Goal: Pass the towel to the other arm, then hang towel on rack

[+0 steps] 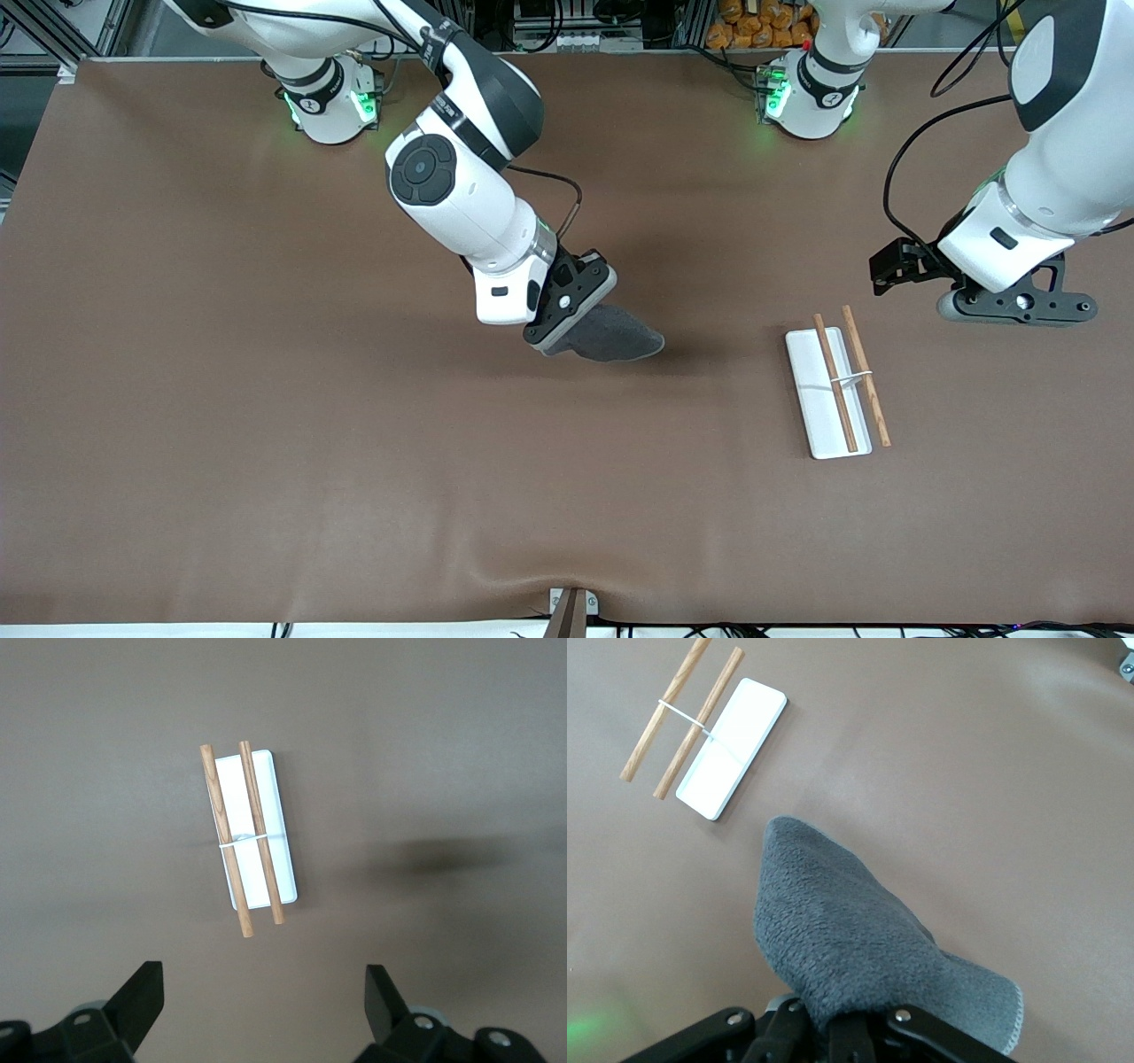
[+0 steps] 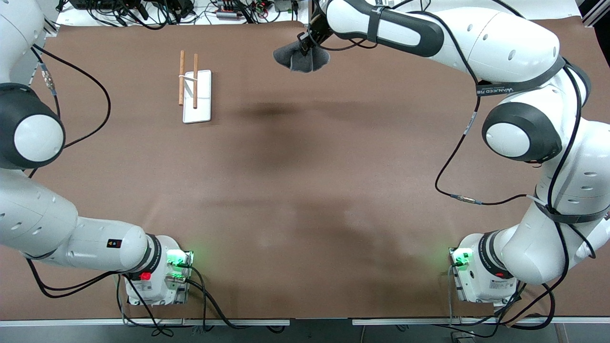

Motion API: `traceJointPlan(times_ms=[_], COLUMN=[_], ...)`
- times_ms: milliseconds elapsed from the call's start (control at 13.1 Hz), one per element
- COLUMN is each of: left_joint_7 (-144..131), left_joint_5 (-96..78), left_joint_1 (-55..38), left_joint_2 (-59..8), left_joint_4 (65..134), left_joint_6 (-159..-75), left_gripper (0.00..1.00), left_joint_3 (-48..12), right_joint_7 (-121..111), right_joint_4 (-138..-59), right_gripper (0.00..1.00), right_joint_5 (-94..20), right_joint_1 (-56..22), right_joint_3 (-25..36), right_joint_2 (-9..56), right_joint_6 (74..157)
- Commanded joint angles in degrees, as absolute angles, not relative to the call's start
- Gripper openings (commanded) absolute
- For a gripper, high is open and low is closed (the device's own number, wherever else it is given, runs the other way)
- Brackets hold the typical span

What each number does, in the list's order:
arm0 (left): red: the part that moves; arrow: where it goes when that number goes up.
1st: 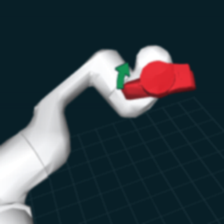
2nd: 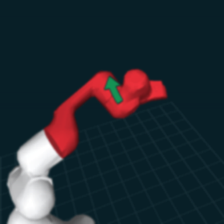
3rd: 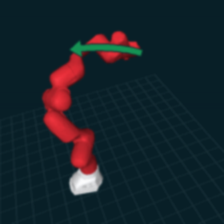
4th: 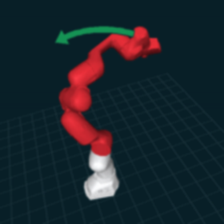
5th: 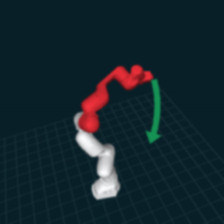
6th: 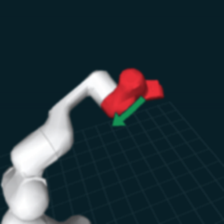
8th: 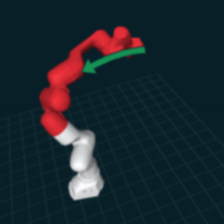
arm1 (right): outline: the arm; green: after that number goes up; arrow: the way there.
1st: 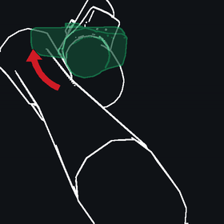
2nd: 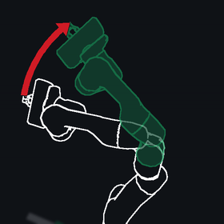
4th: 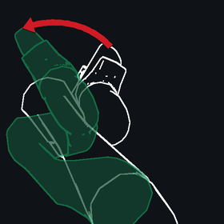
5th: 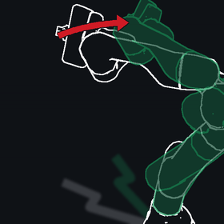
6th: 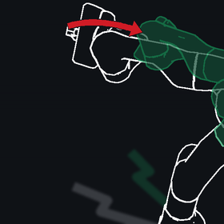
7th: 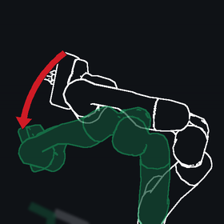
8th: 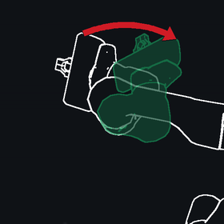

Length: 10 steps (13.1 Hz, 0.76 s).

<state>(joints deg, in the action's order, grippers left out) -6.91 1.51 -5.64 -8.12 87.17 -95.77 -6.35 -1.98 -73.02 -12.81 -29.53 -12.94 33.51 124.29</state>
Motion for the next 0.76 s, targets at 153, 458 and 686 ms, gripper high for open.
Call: traceJointPlan(times_ms=[153,458,686], left_joint_7=[-6.59,-6.5,-5.63], left_joint_5=[1.67,1.58,1.58], left_joint_1=[-5.36,-5.54,-5.1], left_joint_2=[-7.73,-7.73,-7.21], left_joint_4=[87.1,87.1,87.19], left_joint_6=[-95.8,-95.89,-95.71], left_gripper=[1.0,1.0,1.0], left_joint_3=[-6.5,-6.5,-6.5], right_joint_7=[2.02,3.77,5.26], right_joint_4=[-71.46,-71.46,-71.72], right_gripper=[0.0,0.0,0.0], right_joint_5=[-14.06,-15.11,-15.47], right_joint_1=[-29.27,-29.18,-28.31], right_joint_3=[-13.1,-13.18,-13.18], right_joint_2=[33.93,33.84,33.22], right_joint_6=[123.31,123.31,123.31])
